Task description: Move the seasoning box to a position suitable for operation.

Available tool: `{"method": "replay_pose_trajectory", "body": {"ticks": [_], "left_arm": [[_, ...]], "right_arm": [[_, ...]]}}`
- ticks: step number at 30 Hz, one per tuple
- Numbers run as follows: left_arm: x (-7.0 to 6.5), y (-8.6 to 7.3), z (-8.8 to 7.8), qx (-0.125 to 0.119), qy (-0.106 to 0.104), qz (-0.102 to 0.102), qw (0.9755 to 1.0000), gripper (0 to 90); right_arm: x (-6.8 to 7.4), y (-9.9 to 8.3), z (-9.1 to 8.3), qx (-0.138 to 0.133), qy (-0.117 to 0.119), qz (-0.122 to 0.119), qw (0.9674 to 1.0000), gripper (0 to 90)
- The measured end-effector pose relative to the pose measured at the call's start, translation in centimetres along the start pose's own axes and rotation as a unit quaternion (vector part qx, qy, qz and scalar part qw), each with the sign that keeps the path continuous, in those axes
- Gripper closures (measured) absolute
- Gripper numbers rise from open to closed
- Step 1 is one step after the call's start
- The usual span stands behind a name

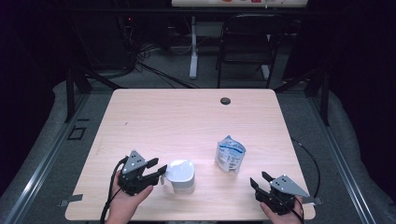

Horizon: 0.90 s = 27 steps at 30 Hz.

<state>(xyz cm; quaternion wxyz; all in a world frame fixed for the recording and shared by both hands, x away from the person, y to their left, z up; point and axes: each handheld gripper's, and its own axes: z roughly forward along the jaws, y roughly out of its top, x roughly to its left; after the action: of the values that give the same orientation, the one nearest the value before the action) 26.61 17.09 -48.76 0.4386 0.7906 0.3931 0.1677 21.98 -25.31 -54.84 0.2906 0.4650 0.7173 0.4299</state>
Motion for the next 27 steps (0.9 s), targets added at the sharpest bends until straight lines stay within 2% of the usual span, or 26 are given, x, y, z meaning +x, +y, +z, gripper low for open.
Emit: {"method": "replay_pose_trajectory", "body": {"ticks": [4, 12, 13, 16, 27], "left_arm": [[0.43, -0.03, 0.10, -0.004, -0.006, -0.011, 0.9999, 57.0], [0.73, 0.07, 0.66, -0.001, -0.010, -0.020, 0.9997, 51.0], [0.79, 0.01, 0.77, -0.005, -0.013, -0.025, 0.9996, 51.1], [0.75, 0.02, 0.78, -0.006, -0.009, -0.018, 0.9998, 51.1], [0.45, -0.05, 0.94, -0.010, -0.014, -0.018, 0.9997, 49.9]], "right_arm": [[0.11, 0.09, -0.13, -0.004, 0.005, 0.011, 0.9999, 48.1], [0.45, 0.20, 0.07, -0.003, 0.011, 0.007, 0.9999, 48.0], [0.43, 0.25, 0.03, 0.005, 0.011, 0.005, 0.9999, 48.3], [0.49, 0.29, 0.02, 0.004, 0.014, 0.007, 0.9999, 48.5], [0.69, 0.36, -0.06, 0.000, 0.015, -0.001, 0.9999, 48.5]]}}
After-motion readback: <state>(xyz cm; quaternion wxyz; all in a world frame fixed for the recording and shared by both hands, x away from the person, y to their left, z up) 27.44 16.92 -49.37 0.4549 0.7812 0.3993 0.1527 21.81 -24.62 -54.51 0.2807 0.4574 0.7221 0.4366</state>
